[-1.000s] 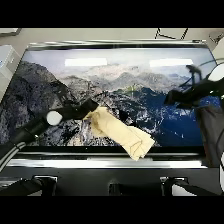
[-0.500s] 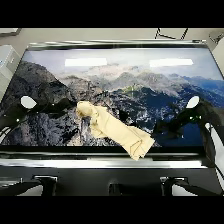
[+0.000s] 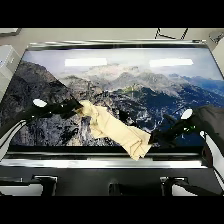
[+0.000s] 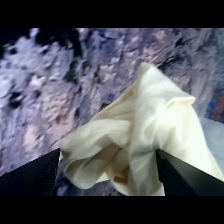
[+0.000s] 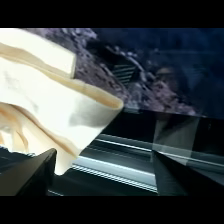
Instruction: Fold the clothes and pants, and hang the long-sleeved shirts on hangers.
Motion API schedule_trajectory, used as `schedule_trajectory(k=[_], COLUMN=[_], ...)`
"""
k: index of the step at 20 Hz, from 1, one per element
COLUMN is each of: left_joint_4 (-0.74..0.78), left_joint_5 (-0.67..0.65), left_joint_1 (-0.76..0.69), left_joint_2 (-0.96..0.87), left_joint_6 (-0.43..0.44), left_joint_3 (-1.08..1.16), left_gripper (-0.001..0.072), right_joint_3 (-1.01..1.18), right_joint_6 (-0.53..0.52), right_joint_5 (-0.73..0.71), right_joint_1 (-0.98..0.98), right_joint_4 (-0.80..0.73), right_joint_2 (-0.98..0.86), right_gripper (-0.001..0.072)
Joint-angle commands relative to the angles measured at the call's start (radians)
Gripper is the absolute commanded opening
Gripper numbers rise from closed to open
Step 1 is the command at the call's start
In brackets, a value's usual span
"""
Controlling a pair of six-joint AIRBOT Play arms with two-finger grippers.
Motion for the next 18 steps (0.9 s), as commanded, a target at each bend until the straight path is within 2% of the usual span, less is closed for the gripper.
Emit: schedule_trajectory(k=[1, 2, 4, 5, 6, 8, 10, 11, 14, 16, 18], left_joint_4=[-0.134, -0.134, -0.134, -0.134, -0.134, -0.134, -0.133, -0.133, -0.133, -0.133, -0.129], left_joint_5=[0.095, 0.122, 0.159, 0.161, 0.161, 0.153, 0.15, 0.151, 0.151, 0.158, 0.167], left_joint_1=[-0.039, -0.052, -0.069, -0.073, -0.074, -0.074, -0.074, -0.073, -0.073, -0.067, -0.053], left_joint_2=[-0.032, -0.032, -0.031, -0.031, -0.028, -0.01, 0.023, 0.045, 0.148, 0.253, 0.375], left_joint_6=[0.111, 0.104, 0.076, 0.067, 0.067, 0.076, 0.081, 0.083, 0.176, 0.227, 0.273], left_joint_3=[0.001, 0.001, 0.001, 0.002, 0.003, 0.003, 0.003, 0.005, 0.041, 0.104, 0.196], left_gripper=[0.072, 0.0656, 0.0189, 0.0079, 0.0035, 0.0029, 0.0029, 0.0028, 0.0027, 0.0027, 0.0027], right_joint_3=[-0.062, -0.079, -0.11, -0.124, -0.135, -0.149, -0.146, -0.134, -0.005, 0.187, 0.425], right_joint_6=[-0.001, -0.002, -0.012, -0.016, -0.024, -0.024, -0.014, -0.011, -0.011, -0.007, 0.047], right_joint_5=[-0.058, -0.069, -0.087, -0.105, -0.124, -0.177, -0.248, -0.255, -0.178, -0.11, -0.095], right_joint_1=[0.001, 0.001, 0.001, 0.004, 0.016, 0.072, 0.132, 0.142, 0.138, 0.138, 0.138], right_joint_4=[0.047, 0.061, 0.105, 0.133, 0.155, 0.191, 0.208, 0.208, 0.143, 0.021, -0.136], right_joint_2=[-0.001, -0.001, -0.001, -0.001, -0.001, -0.001, 0.0, 0.0, 0.035, 0.108, 0.193], right_gripper=[0.0716, 0.0716, 0.0714, 0.0707, 0.0702, 0.0623, 0.0247, 0.0036, 0.0029, 0.0029, 0.003])
